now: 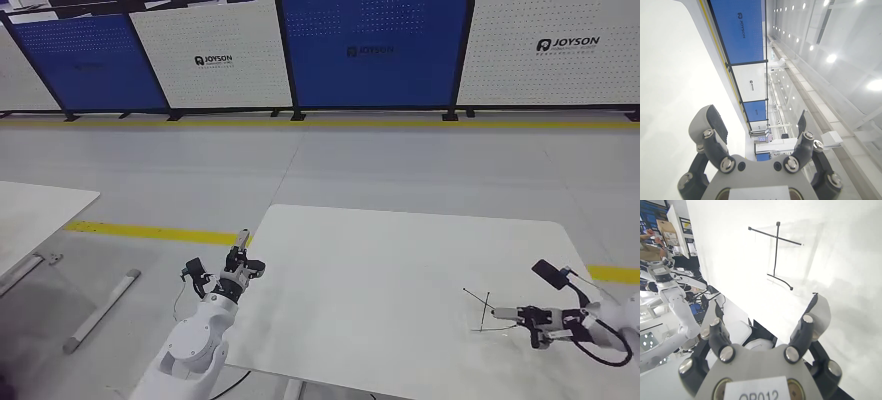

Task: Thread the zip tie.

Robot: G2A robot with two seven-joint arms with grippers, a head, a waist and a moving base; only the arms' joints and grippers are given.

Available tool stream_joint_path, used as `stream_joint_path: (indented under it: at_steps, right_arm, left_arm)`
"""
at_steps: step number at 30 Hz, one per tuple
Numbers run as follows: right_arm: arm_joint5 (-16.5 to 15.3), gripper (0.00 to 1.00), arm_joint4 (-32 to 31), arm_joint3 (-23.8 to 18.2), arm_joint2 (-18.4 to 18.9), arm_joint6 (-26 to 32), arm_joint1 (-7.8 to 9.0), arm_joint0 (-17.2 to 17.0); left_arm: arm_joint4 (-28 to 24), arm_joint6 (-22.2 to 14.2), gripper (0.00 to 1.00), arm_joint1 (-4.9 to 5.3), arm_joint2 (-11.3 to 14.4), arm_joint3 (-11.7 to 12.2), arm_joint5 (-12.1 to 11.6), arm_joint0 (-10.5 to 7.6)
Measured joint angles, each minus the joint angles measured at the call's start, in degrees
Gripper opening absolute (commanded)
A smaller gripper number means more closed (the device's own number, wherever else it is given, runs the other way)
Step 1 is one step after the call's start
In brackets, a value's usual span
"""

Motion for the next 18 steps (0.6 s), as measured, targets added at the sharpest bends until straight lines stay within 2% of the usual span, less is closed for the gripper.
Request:
stream_joint_path:
  at_steps: [8, 10, 18]
  right_arm:
    - [-0.04, 1.00, -0.04, -0.12, 0.59, -0.05, 0.01, -0.12]
    - [0.08, 1.00, -0.92, -0.11, 0.40, -1.79, -0.03, -0.46]
    - [3.00, 1.00, -2.14, 0.72, -1.01, -5.33, -0.32, 0.88]
  left_arm:
    - [0.00, 0.00, 1.00, 0.00, 0.00, 0.00, 0.00, 0.00]
    - [0.00, 0.00, 1.00, 0.00, 0.00, 0.00, 0.00, 0.00]
    - [0.00, 0.00, 1.00, 0.00, 0.00, 0.00, 0.00, 0.00]
